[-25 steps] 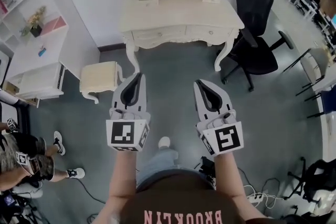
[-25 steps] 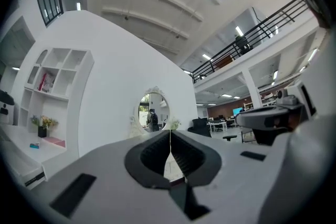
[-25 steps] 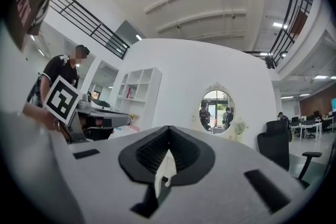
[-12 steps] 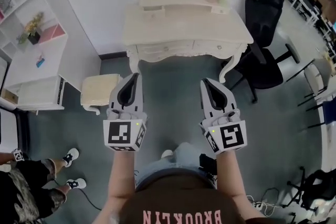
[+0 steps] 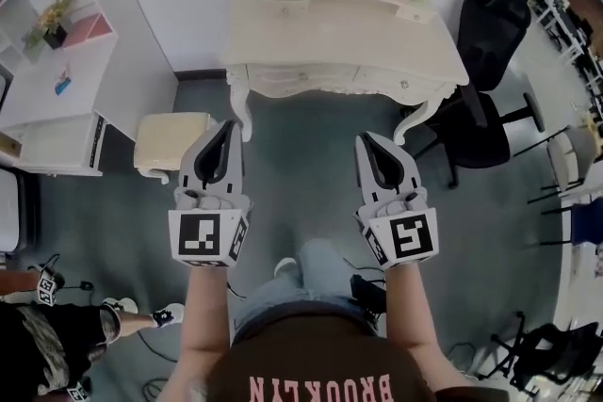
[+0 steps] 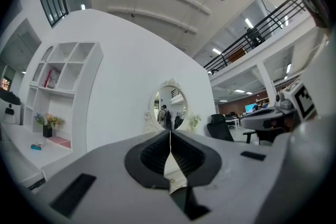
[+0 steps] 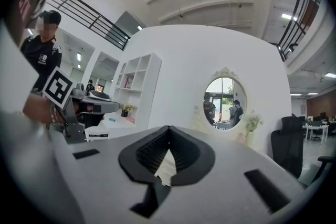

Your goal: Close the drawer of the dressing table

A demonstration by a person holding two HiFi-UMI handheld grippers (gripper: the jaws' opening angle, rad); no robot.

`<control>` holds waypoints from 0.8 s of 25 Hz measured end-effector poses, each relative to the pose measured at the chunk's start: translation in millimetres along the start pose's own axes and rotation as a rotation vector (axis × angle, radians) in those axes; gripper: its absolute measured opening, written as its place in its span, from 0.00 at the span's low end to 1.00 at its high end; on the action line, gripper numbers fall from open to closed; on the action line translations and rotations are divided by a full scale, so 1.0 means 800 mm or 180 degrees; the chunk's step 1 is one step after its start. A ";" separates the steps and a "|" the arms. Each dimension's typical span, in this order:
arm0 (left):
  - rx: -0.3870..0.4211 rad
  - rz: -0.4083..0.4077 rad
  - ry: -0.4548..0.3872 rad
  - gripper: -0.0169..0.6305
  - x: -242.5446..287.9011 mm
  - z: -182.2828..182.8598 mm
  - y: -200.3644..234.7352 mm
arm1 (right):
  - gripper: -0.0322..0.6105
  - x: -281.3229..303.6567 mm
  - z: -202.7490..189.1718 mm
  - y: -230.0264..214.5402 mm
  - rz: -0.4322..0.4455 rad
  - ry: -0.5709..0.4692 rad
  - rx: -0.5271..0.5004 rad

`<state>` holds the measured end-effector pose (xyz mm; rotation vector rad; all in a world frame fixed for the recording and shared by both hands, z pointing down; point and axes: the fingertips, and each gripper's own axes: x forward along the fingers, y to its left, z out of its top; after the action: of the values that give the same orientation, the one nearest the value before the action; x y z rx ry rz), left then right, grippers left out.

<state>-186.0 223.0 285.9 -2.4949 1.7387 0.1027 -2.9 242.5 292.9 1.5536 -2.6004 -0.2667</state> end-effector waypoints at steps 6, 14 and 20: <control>-0.0015 -0.0077 0.0094 0.03 0.019 -0.027 -0.019 | 0.05 0.004 -0.016 -0.006 0.0024 -0.0044 0.0022; 0.0004 -0.0025 0.0199 0.03 0.099 -0.044 -0.031 | 0.05 0.060 -0.024 -0.072 0.0037 -0.0179 0.0134; -0.0059 0.0089 0.0186 0.03 0.203 -0.051 -0.031 | 0.05 0.132 -0.022 -0.146 0.0166 -0.0286 0.0133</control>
<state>-106.6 75.4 309.0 -2.5117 1.8031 0.0485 51.0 93.8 286.1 1.5182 -2.7273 -0.2858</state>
